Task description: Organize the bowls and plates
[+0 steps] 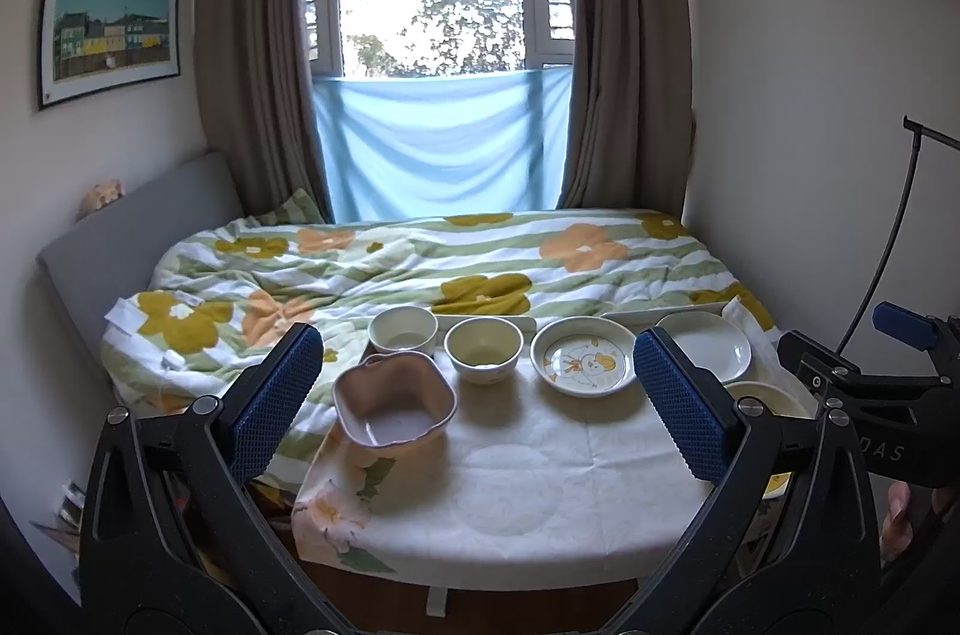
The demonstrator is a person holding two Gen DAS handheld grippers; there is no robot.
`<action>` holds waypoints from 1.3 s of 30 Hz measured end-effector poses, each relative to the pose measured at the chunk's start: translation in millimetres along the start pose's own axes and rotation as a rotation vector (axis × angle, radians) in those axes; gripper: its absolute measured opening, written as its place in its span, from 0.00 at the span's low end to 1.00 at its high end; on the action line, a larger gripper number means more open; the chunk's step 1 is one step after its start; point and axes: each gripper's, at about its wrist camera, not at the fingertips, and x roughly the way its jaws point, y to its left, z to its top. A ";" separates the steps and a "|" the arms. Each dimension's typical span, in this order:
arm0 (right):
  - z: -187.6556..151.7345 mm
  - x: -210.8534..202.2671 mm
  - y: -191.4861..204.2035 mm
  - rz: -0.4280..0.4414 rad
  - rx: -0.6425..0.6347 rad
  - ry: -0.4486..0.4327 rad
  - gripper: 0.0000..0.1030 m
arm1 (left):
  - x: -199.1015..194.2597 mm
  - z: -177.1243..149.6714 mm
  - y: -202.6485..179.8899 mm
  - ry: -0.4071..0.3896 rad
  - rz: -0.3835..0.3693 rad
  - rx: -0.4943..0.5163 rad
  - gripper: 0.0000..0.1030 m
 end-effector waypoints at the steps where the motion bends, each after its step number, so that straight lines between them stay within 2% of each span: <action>1: 0.1 0.0 1.0 0.000 0.000 0.001 1.00 | 0.1 -0.1 0.0 0.000 0.001 0.000 1.00; 7: -0.4 0.2 0.7 -0.002 0.000 0.001 1.00 | -0.3 1.1 1.9 0.002 0.023 0.007 1.00; 39: -5.8 2.3 6.6 0.007 0.001 0.004 1.00 | 8.4 3.9 -0.9 0.018 -0.017 0.038 1.00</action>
